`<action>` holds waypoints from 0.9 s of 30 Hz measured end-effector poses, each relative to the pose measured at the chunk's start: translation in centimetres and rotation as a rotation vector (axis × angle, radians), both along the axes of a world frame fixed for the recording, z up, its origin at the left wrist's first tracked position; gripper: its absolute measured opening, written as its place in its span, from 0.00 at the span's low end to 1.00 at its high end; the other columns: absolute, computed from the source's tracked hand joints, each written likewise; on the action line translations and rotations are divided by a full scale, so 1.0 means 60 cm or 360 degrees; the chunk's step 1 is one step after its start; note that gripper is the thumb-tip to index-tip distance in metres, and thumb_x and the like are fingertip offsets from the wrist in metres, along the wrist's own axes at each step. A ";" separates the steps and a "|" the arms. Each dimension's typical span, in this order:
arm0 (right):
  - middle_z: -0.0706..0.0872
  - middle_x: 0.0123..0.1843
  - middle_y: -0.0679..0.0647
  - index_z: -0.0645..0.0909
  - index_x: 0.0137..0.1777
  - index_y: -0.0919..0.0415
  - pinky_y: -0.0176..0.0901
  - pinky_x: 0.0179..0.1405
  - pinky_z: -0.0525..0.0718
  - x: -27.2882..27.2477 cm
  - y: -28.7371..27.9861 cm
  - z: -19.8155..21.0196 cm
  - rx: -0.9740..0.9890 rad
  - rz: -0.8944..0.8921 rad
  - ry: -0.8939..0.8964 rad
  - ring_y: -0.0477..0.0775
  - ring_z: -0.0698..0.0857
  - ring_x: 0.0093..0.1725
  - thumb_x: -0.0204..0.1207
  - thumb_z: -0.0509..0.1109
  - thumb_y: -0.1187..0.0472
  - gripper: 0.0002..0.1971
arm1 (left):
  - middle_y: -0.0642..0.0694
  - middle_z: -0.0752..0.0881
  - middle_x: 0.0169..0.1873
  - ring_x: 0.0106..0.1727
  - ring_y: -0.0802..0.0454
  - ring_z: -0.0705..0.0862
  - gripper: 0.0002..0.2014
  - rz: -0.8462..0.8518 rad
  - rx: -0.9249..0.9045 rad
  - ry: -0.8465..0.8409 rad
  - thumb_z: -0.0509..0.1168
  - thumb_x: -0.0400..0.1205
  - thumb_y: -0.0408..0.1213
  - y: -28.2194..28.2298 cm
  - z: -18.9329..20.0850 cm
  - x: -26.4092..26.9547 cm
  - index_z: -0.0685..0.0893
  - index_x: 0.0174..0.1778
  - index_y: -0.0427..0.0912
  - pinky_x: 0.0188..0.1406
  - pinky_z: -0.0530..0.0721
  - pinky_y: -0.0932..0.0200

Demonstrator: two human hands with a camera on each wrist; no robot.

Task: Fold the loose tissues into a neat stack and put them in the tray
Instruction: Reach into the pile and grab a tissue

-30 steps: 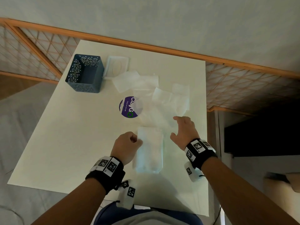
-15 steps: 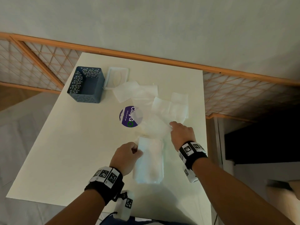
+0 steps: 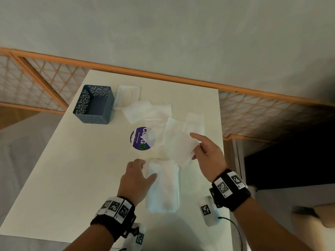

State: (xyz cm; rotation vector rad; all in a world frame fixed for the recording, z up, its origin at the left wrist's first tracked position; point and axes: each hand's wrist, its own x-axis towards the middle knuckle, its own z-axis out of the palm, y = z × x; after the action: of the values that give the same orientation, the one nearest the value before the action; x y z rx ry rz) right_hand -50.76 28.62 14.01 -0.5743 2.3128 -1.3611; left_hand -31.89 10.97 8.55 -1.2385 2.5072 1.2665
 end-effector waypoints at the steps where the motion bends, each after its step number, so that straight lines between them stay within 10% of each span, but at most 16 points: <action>1: 0.89 0.41 0.52 0.82 0.74 0.38 0.44 0.51 0.88 0.004 0.001 0.003 -0.0020 -0.0005 -0.0018 0.47 0.91 0.42 0.88 0.61 0.67 0.24 | 0.53 0.77 0.61 0.59 0.52 0.81 0.26 0.0034 -0.0013 0.0038 0.77 0.79 0.51 -0.003 0.008 -0.004 0.77 0.70 0.50 0.64 0.81 0.51; 9: 0.92 0.41 0.50 0.80 0.71 0.43 0.46 0.50 0.89 0.035 -0.003 0.024 -0.0145 -0.0033 -0.0074 0.49 0.91 0.42 0.87 0.63 0.69 0.21 | 0.56 0.89 0.49 0.49 0.55 0.87 0.12 0.0107 0.0201 0.0284 0.70 0.86 0.53 -0.009 0.089 -0.056 0.87 0.51 0.48 0.50 0.79 0.57; 13: 0.93 0.42 0.51 0.79 0.74 0.42 0.36 0.51 0.87 0.047 -0.007 0.039 -0.0234 -0.0024 -0.0096 0.49 0.92 0.43 0.88 0.63 0.69 0.23 | 0.43 0.95 0.48 0.42 0.49 0.93 0.24 0.0361 0.0995 0.0203 0.64 0.89 0.58 0.008 0.110 -0.086 0.87 0.54 0.36 0.52 0.85 0.49; 18: 0.93 0.43 0.51 0.83 0.74 0.43 0.40 0.53 0.89 0.063 -0.006 0.049 -0.0335 -0.0011 -0.0098 0.52 0.93 0.45 0.88 0.63 0.70 0.24 | 0.40 0.95 0.55 0.55 0.43 0.94 0.30 0.0409 0.1685 0.0191 0.56 0.92 0.62 0.033 0.122 -0.094 0.88 0.66 0.38 0.64 0.87 0.48; 27: 0.90 0.41 0.50 0.83 0.66 0.45 0.44 0.55 0.87 0.086 0.018 0.039 -0.0340 0.0077 -0.0274 0.57 0.93 0.50 0.85 0.70 0.61 0.14 | 0.43 0.93 0.63 0.60 0.49 0.92 0.12 0.0496 0.1567 0.0633 0.66 0.91 0.38 0.019 0.109 -0.094 0.88 0.68 0.41 0.56 0.89 0.53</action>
State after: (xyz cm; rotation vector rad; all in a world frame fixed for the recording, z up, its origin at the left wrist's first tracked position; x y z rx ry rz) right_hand -45.58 29.70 16.33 -0.5496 2.0209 -1.5802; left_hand -37.51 12.13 15.11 -1.1570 1.4064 2.5506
